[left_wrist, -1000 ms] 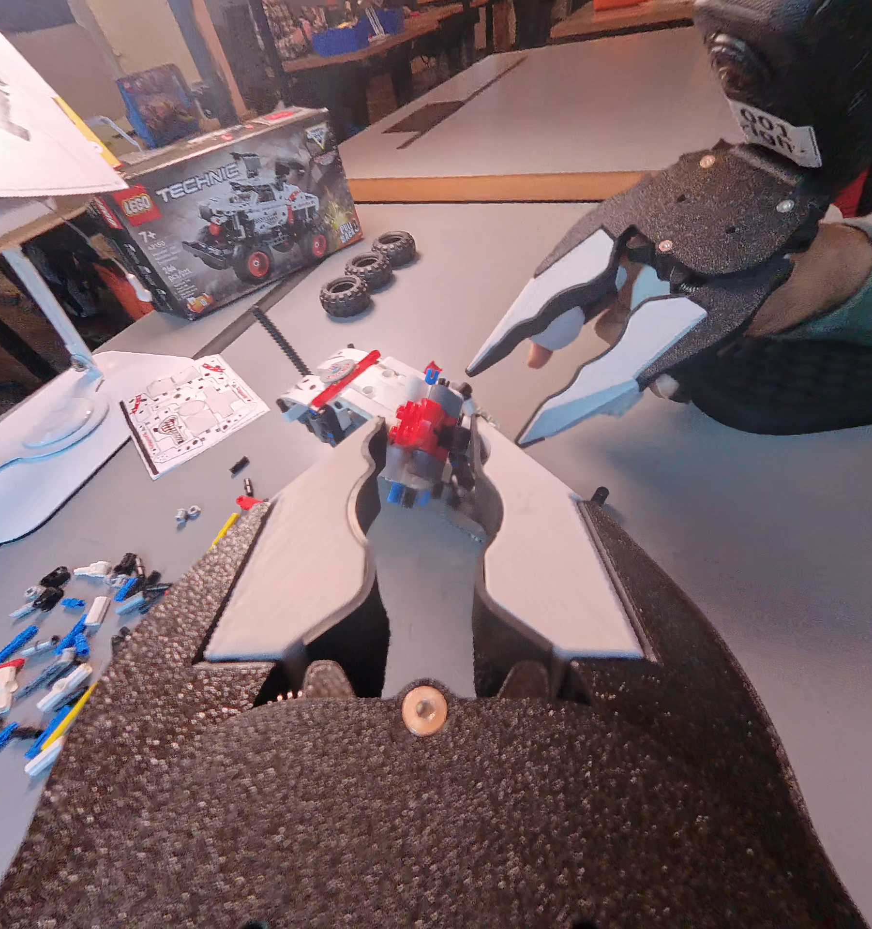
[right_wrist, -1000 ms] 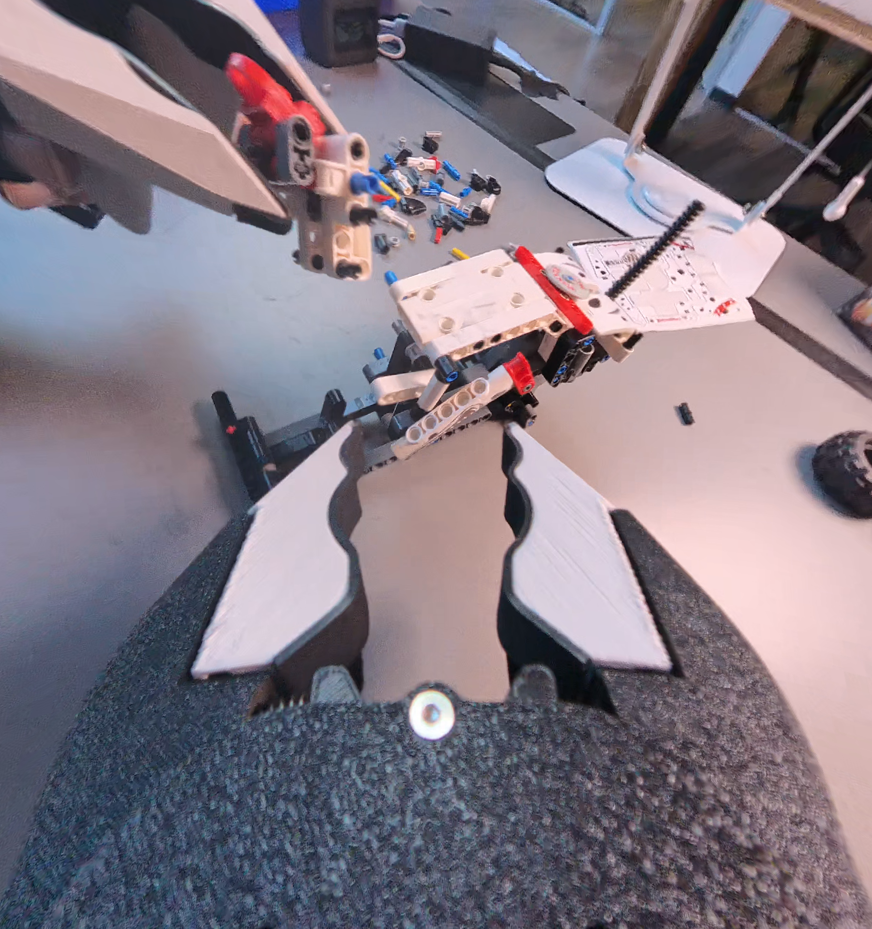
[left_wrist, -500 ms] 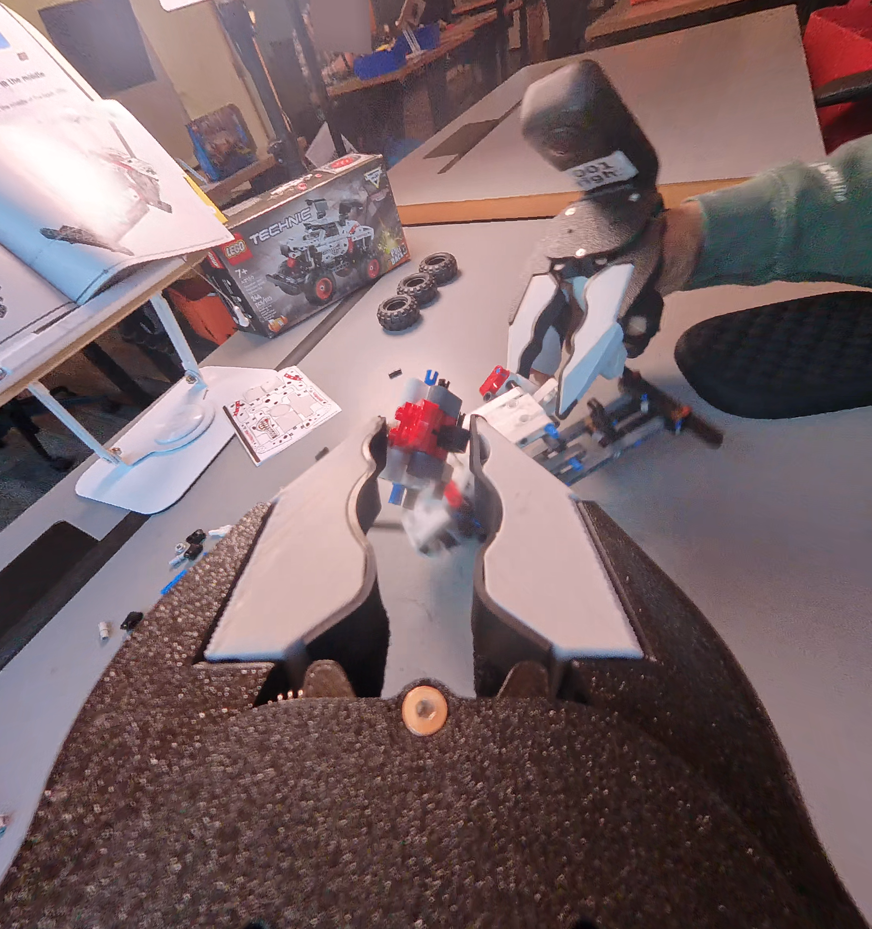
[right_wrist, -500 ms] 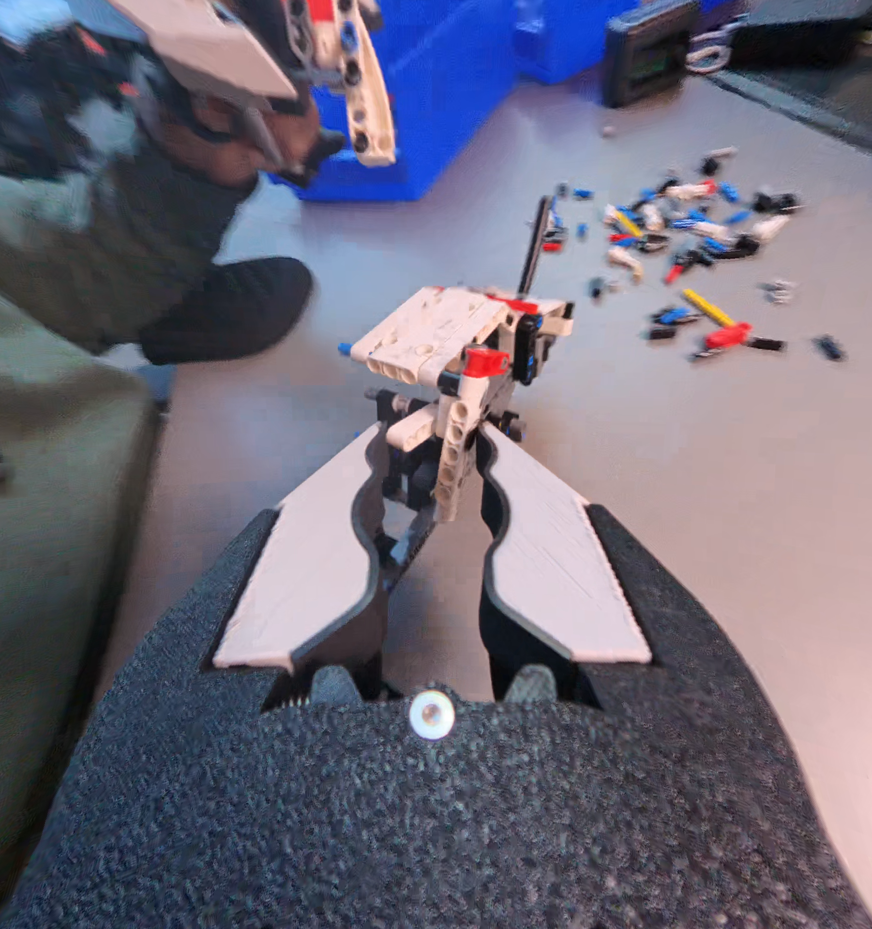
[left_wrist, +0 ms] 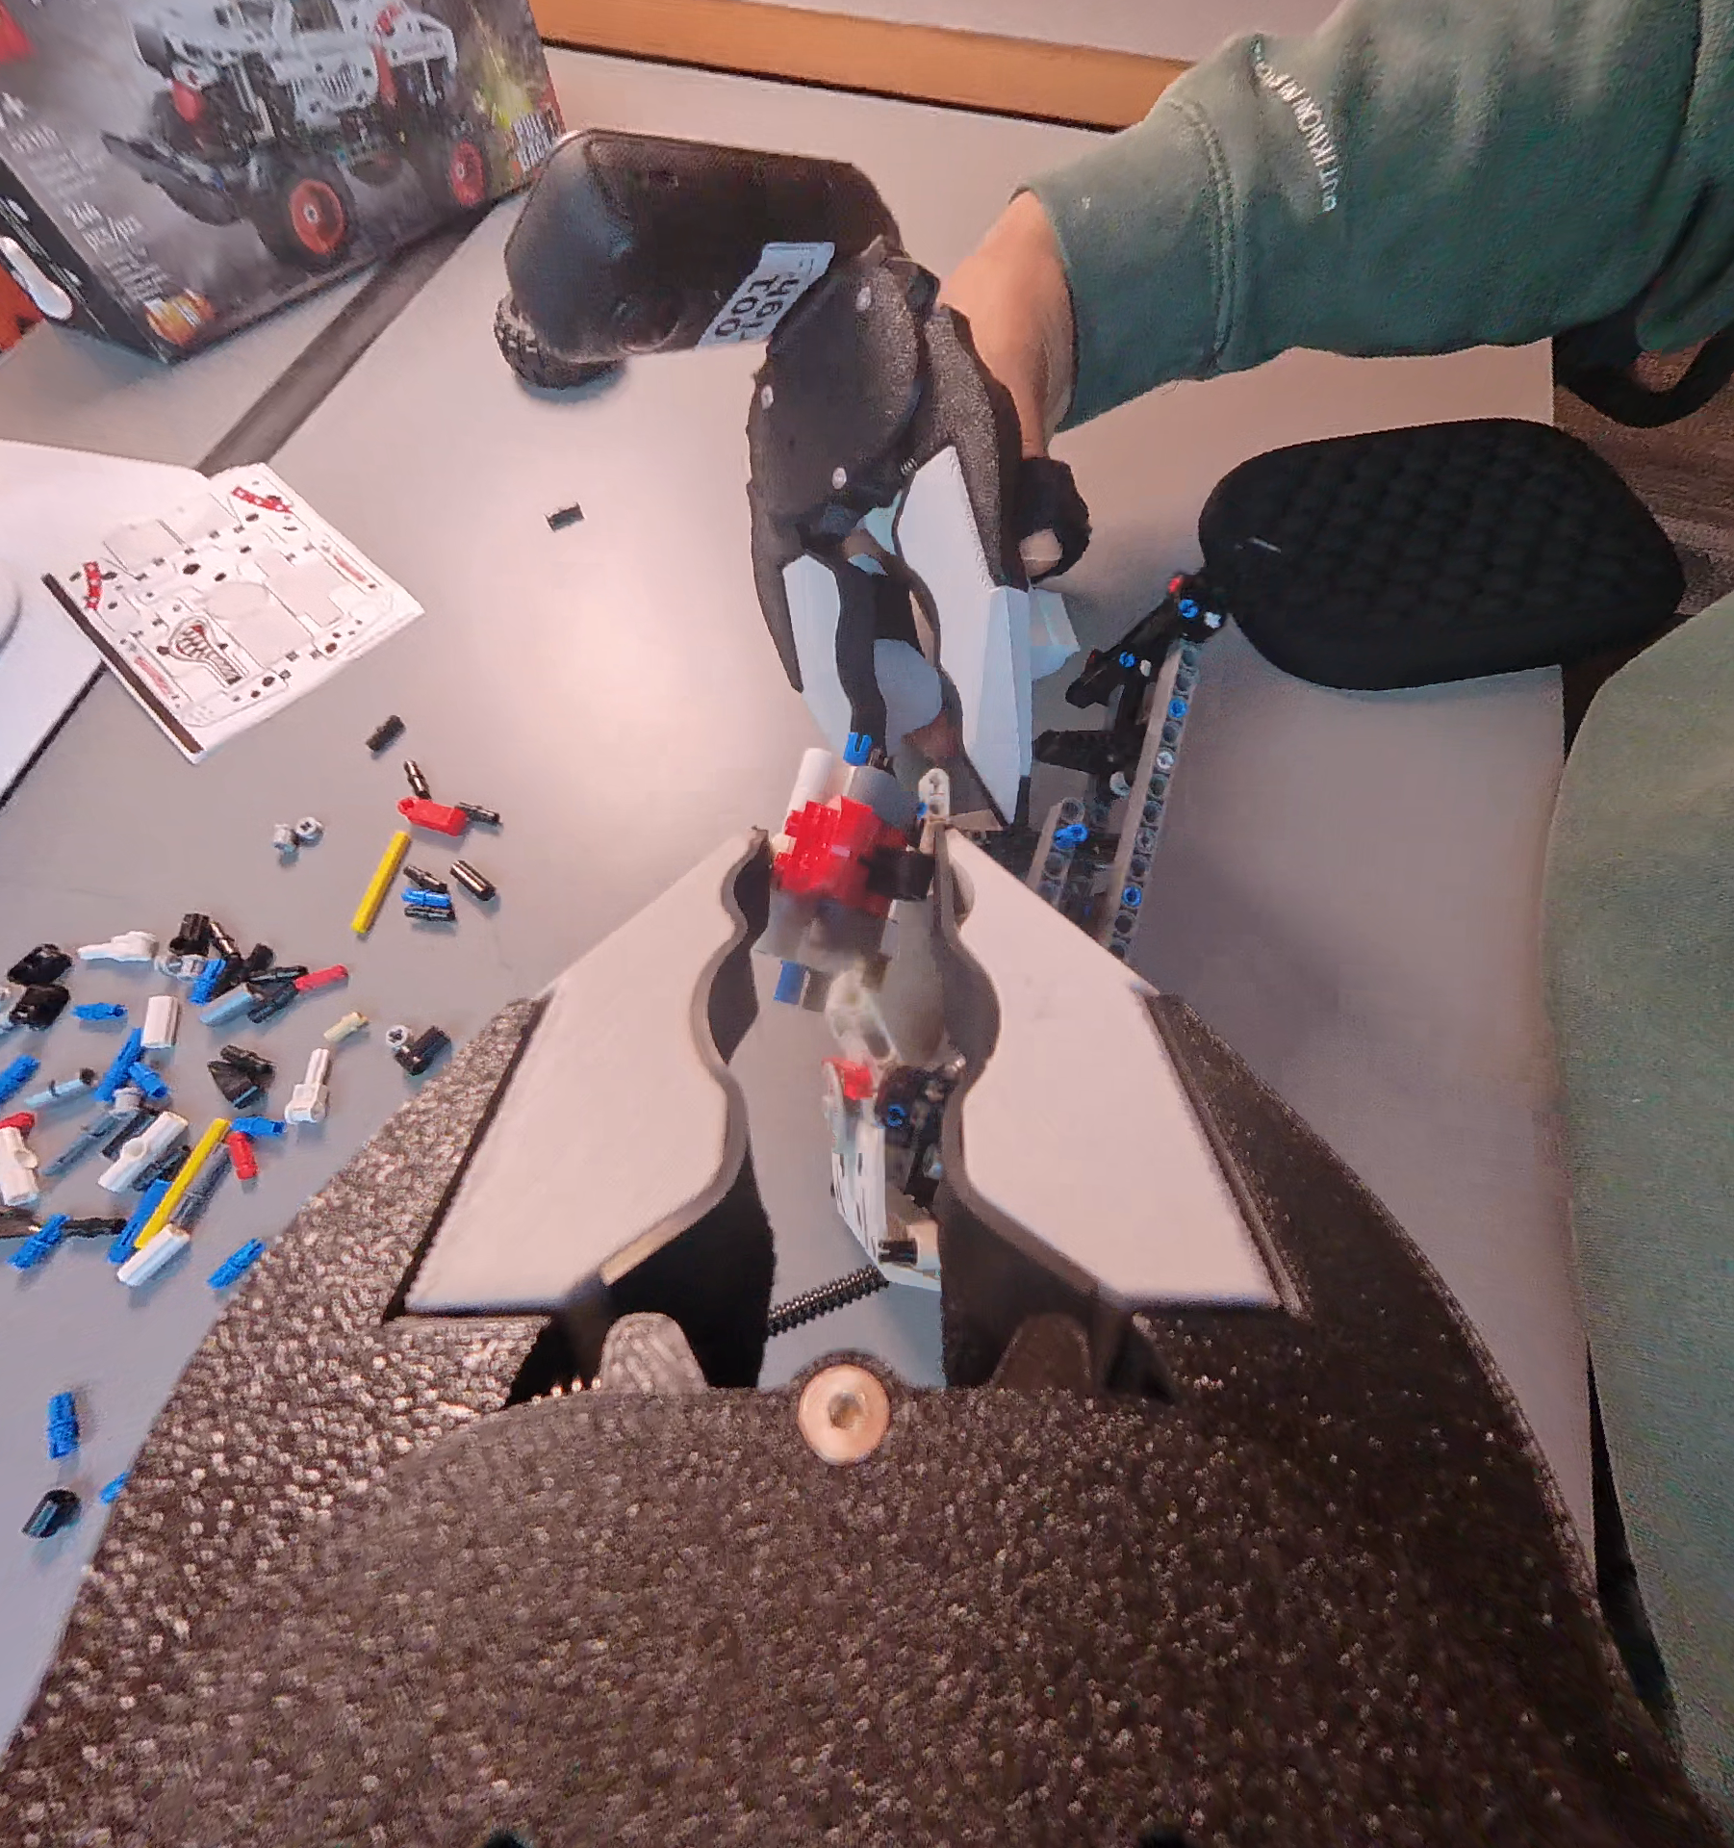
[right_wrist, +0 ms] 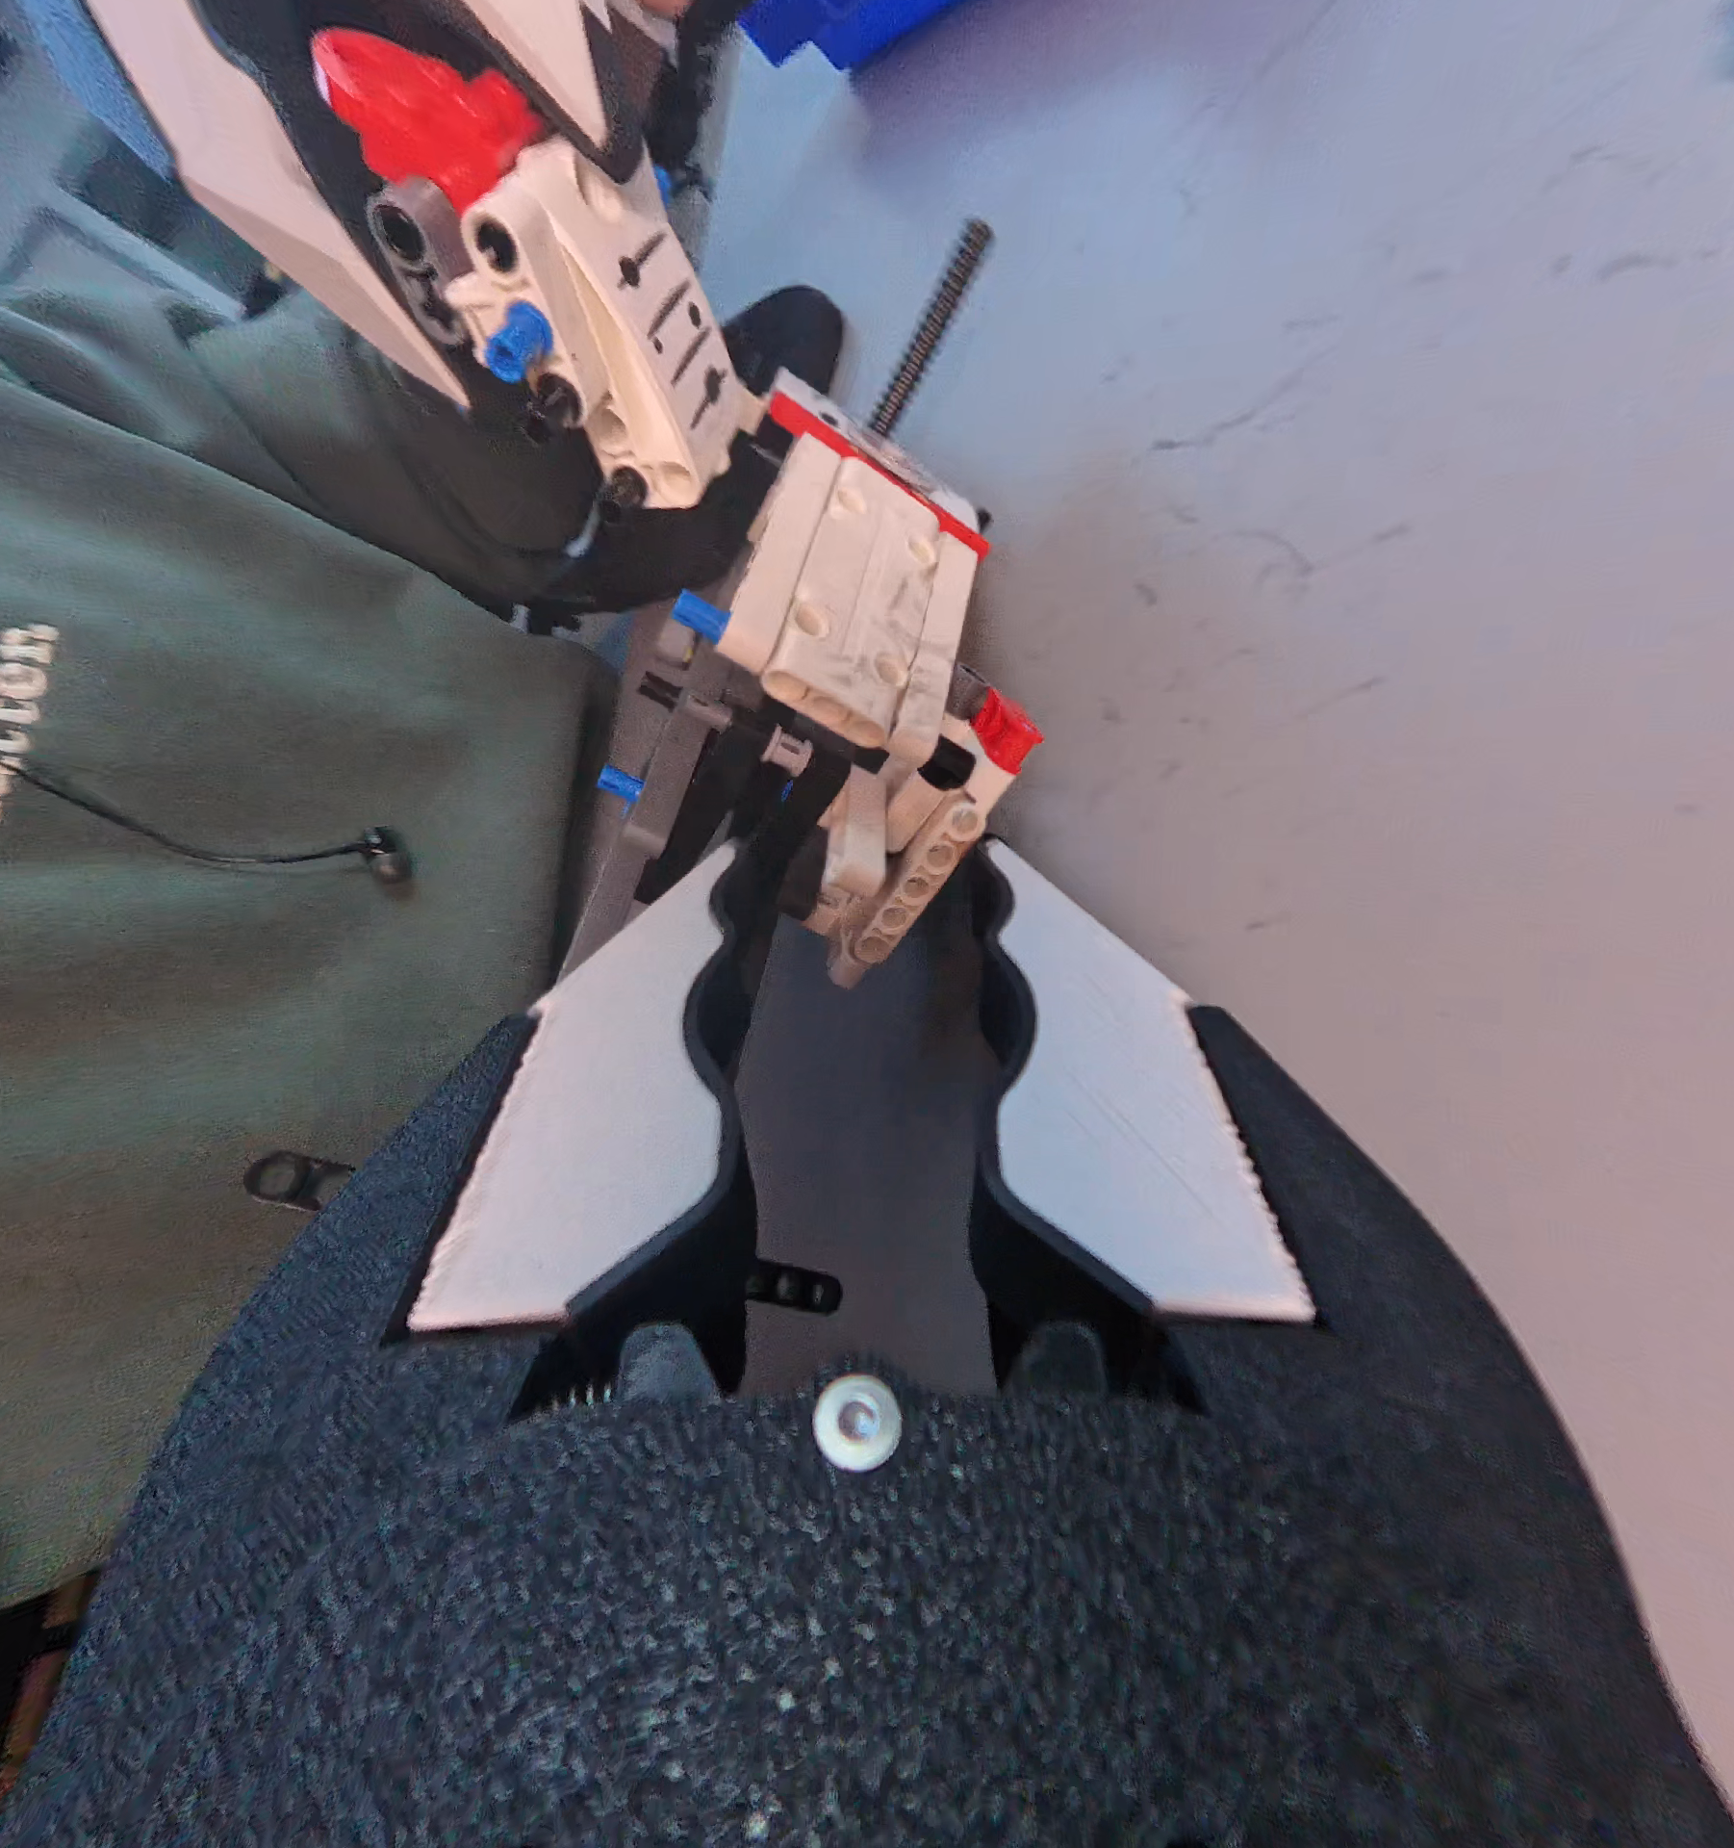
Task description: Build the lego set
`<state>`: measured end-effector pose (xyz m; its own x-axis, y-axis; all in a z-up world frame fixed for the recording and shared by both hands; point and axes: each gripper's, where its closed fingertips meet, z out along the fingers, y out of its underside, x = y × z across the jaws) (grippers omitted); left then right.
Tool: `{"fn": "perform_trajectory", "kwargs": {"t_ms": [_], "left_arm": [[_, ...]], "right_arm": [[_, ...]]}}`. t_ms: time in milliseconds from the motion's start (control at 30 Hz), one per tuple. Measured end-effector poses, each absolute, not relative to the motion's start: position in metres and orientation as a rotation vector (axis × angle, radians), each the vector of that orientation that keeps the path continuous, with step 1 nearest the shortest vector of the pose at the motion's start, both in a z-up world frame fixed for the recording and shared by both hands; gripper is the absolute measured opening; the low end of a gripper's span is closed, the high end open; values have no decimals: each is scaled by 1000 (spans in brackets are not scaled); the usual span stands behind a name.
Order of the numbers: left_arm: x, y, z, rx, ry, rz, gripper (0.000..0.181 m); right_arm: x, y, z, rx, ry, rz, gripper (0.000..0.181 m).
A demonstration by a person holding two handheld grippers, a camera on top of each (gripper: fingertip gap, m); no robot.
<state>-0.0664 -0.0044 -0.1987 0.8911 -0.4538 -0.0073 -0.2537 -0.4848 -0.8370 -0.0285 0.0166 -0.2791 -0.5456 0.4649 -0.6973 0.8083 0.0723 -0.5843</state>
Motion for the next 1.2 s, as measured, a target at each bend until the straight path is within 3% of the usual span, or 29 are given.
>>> {"fn": "perform_trajectory", "kwargs": {"t_ms": [267,367,533,633,800,1000,1200], "left_arm": [[-68,21,-209,-2204,590,-285,32],[-65,28,-213,-2255,649,-277,32],[-55,39,-213,-2321,768,-293,31],[-42,45,-205,-2316,823,-359,31],[-32,44,-196,-2292,835,-455,32],[-35,44,-164,-2089,583,-794,51],[-26,47,-162,-1968,459,-972,23]], "right_arm": [[-31,44,-279,1319,2344,-1433,53],[-38,61,-252,1354,2423,-1544,55],[-47,50,-207,1264,2722,-1641,45],[-52,41,-218,1228,2855,-1556,24],[-44,36,-206,1147,2631,-1872,21],[-38,49,-174,1139,2182,-2352,21],[-38,51,-160,1056,2076,-2571,21]]}}
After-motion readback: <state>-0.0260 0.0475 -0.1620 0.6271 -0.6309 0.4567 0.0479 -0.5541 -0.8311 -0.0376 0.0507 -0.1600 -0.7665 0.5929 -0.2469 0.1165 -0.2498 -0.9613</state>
